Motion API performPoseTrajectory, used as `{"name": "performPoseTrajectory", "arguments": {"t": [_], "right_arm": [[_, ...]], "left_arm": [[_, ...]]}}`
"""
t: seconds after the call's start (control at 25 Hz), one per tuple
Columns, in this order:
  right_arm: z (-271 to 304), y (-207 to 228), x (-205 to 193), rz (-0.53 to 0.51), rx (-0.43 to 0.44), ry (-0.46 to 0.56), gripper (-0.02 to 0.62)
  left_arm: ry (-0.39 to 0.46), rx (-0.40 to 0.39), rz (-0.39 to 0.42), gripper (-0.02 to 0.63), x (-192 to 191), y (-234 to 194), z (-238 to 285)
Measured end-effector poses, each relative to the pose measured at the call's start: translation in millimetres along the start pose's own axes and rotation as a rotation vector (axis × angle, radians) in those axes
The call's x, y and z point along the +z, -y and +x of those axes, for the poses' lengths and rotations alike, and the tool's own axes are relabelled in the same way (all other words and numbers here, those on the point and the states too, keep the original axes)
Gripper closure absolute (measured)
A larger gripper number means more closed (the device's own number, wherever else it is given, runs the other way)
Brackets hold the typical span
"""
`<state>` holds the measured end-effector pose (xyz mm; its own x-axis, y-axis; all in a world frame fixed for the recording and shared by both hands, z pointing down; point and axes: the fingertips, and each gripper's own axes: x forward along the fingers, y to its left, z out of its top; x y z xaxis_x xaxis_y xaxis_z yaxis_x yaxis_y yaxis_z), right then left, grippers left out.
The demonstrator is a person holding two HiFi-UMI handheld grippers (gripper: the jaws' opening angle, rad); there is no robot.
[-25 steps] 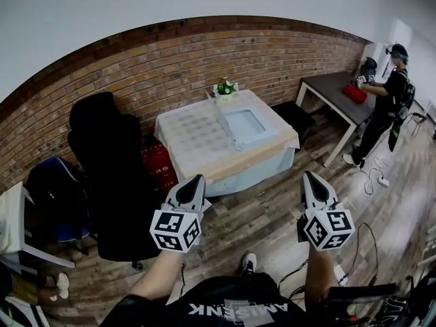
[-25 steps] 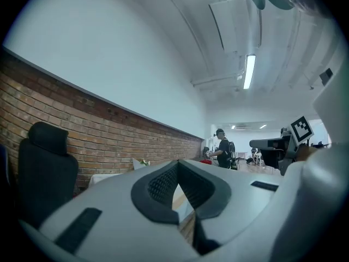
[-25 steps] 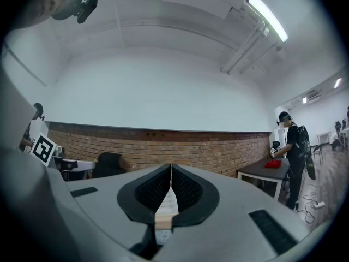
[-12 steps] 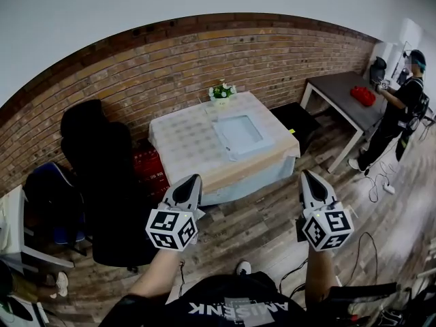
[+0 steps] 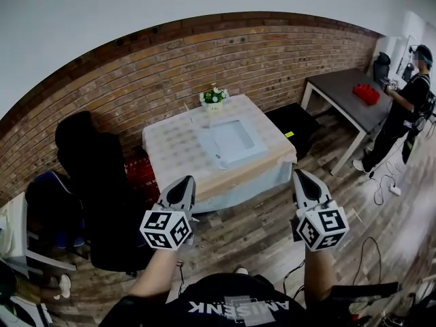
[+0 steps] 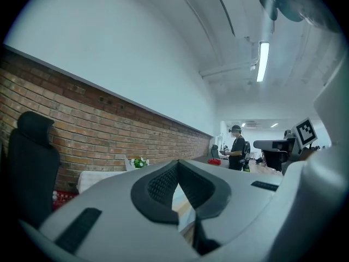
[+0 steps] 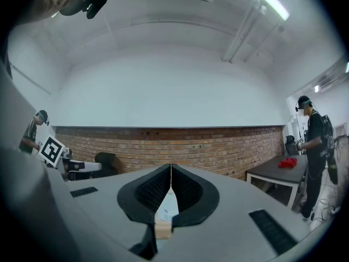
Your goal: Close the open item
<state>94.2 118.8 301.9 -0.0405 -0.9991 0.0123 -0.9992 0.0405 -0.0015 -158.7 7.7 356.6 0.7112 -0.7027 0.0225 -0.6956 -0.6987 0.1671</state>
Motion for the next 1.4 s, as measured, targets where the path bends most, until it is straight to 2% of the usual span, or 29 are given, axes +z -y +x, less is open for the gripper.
{"name": "performPoseTrajectory", "arguments": {"t": [0.36, 0.72, 1.12, 1.4], "right_arm": [[12, 43, -11, 0.016, 0.041, 0.002, 0.554], [49, 62, -14, 0.027, 0.050, -0.010, 0.554], [122, 74, -14, 0.006, 0.040, -0.037, 0.554], [185, 81, -24, 0.012, 0.038, -0.070, 0.554]], "left_arm": [[-0.023, 0.048, 0.003, 0.592, -11, 17, 32], [-0.021, 0.045, 0.009, 0.592, -12, 12, 69], [-0.033, 0.060, -0.024, 0.591, -15, -41, 131], [-0.082, 0.107, -0.055, 0.589, -25, -95, 176]]}}
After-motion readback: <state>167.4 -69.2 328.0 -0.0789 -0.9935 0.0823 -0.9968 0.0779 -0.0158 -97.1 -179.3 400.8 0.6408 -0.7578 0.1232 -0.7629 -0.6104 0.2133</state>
